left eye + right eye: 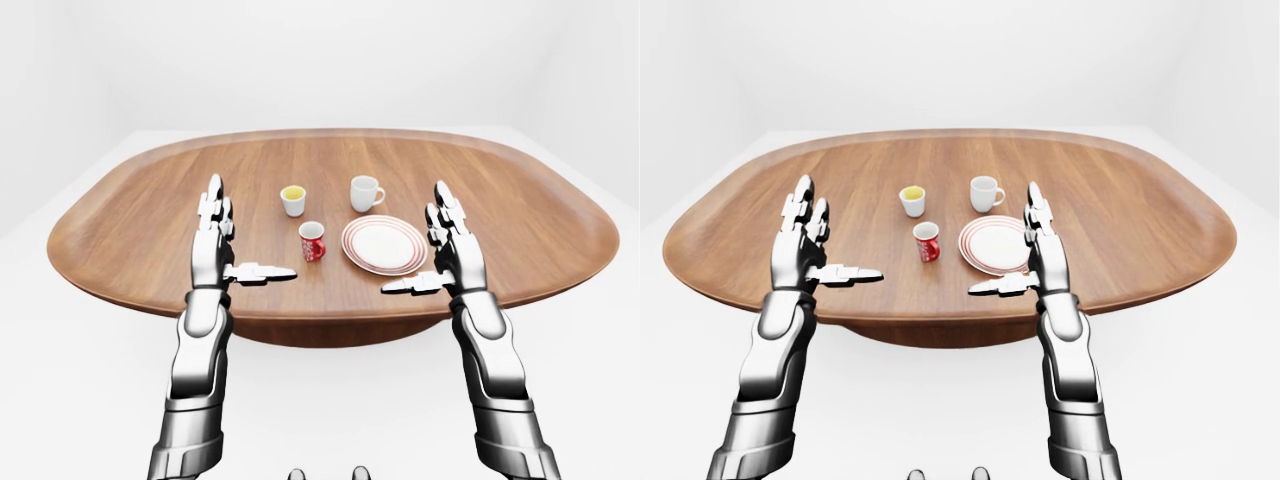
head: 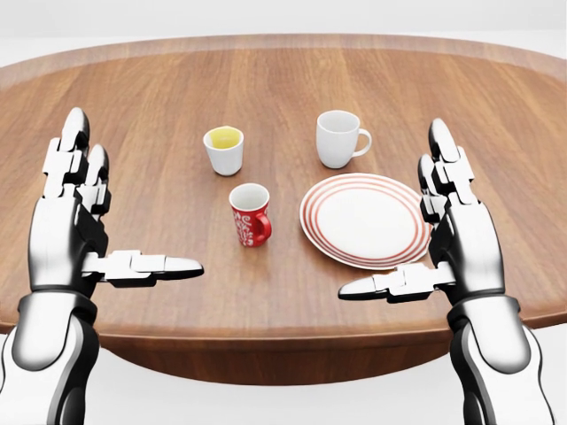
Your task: Pick up the red mug and put it on the plate
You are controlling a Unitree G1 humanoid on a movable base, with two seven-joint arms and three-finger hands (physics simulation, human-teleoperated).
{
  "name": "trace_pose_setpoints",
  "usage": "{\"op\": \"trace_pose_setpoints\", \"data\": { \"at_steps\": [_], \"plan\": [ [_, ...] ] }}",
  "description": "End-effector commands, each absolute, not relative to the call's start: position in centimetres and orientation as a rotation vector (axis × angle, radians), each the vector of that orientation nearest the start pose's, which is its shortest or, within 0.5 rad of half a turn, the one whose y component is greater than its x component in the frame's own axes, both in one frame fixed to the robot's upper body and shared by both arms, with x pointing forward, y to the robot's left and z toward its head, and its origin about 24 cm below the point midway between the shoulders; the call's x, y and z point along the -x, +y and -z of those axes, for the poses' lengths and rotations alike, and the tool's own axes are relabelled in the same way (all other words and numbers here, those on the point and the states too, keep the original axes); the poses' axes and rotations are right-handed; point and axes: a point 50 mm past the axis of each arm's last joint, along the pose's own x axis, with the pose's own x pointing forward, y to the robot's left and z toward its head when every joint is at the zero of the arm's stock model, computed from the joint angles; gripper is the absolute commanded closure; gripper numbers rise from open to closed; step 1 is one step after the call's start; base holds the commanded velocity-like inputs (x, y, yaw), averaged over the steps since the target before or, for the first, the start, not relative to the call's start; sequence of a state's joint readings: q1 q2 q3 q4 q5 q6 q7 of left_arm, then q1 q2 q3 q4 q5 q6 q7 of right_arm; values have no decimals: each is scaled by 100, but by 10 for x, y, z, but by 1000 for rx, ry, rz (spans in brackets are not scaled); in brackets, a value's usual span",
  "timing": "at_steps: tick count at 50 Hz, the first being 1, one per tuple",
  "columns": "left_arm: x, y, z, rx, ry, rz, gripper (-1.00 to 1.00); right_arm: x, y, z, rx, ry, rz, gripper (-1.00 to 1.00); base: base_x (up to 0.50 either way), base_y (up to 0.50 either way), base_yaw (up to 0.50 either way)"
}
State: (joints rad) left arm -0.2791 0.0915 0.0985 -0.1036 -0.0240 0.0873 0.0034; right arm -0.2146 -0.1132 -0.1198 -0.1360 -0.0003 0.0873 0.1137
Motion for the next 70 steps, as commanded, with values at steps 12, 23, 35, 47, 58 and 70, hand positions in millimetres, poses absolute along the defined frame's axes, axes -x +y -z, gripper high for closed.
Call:
{"op": "trace_pose_setpoints", "data": {
  "at_steps": [12, 23, 35, 47, 58, 70],
  "plan": [
    [-290, 166, -143, -60, -338, -25, -100, -285, -174, -127, 135, -271, -50, -100, 23, 0, 0],
    [-289, 166, -143, -61, -340, -24, -100, -287, -173, -125, 136, -262, -57, -100, 23, 0, 0],
    [-287, 163, -145, -66, -352, -17, -100, -286, -172, -129, 147, -277, -65, -100, 30, 0, 0],
    [-287, 164, -145, -67, -350, -17, -100, -286, -172, -129, 149, -276, -66, -100, 35, 0, 0],
    [-287, 164, -144, -67, -348, -17, -100, -286, -172, -127, 149, -268, -65, -100, 34, 0, 0],
    [-288, 164, -143, -66, -340, -18, -100, -287, -172, -127, 151, -266, -65, -100, 35, 0, 0]
  ]
}}
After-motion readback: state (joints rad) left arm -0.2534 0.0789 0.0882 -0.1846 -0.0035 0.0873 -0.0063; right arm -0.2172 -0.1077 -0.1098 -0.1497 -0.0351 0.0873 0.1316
